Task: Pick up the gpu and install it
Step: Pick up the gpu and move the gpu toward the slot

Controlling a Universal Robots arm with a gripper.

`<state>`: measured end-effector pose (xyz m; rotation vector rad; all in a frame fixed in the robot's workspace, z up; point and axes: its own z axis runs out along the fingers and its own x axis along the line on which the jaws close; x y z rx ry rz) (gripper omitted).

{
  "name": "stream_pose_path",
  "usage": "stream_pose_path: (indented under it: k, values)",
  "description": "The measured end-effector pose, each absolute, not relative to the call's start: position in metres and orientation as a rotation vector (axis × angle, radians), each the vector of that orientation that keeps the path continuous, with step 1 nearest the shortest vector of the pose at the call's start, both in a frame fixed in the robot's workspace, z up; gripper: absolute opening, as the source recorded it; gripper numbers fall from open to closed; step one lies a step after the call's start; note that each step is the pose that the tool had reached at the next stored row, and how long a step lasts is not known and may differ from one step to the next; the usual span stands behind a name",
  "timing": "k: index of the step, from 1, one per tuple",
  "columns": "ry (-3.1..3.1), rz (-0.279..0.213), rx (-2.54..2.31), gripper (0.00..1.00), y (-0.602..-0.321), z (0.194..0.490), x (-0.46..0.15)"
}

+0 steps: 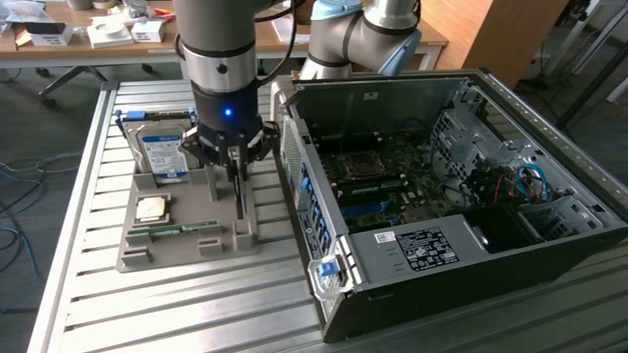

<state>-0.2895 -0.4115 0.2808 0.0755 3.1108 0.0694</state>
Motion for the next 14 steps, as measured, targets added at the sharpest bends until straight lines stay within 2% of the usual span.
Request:
stream_pose_path:
  k: [14]
  values:
    - [3.111, 0.069, 0.075, 0.26, -0.411, 0.332, -0.289]
